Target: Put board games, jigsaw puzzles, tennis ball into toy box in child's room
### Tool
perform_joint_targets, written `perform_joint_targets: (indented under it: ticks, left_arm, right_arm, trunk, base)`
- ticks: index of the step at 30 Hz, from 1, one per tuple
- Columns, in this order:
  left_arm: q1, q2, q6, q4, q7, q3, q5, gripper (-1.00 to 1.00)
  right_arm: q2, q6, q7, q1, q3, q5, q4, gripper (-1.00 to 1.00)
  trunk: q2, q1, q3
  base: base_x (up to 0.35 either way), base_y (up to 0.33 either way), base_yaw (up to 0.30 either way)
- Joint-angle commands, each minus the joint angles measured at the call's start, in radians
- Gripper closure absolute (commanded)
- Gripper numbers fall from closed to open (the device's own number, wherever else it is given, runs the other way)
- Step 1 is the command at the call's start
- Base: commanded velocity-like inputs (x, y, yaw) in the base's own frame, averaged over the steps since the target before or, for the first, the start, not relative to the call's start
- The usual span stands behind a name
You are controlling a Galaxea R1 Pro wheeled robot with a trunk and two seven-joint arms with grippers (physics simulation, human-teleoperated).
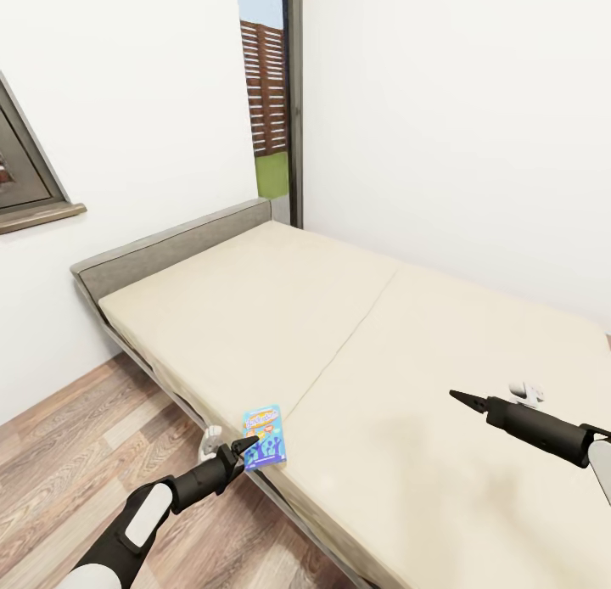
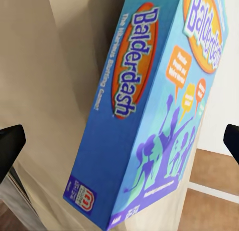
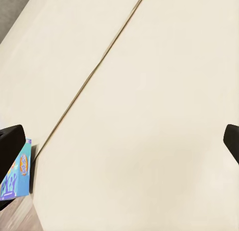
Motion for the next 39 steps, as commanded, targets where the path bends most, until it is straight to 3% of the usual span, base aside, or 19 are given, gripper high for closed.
perform_joint_targets:
  ticks: [1, 26, 39]
  left_arm:
    - [0.0, 0.0, 0.007, 0.0, -0.001, 0.002, 0.003, -1.0]
    - [0.0, -0.001, 0.01, 0.0, 0.0, 0.001, 0.003, -1.0]
    - [0.0, -0.002, 0.025, 0.0, 0.0, 0.001, 0.003, -1.0]
  right_arm:
    - [0.0, 0.006, 0.004, -0.001, -0.001, 0.001, 0.0, -1.0]
    - [0.0, 0.006, 0.004, -0.001, -0.001, 0.001, 0.0, -1.0]
    - [0.0, 0.006, 0.004, -0.001, -0.001, 0.001, 0.0, -1.0]
  trunk:
    - [0.0, 0.0, -0.001]
    - [0.0, 0.0, -0.001]
    - [0.0, 0.0, -0.001]
  base:
    - [0.0, 0.0, 0.0]
    - [0.0, 0.0, -0.002]
    - [0.0, 0.0, -0.085]
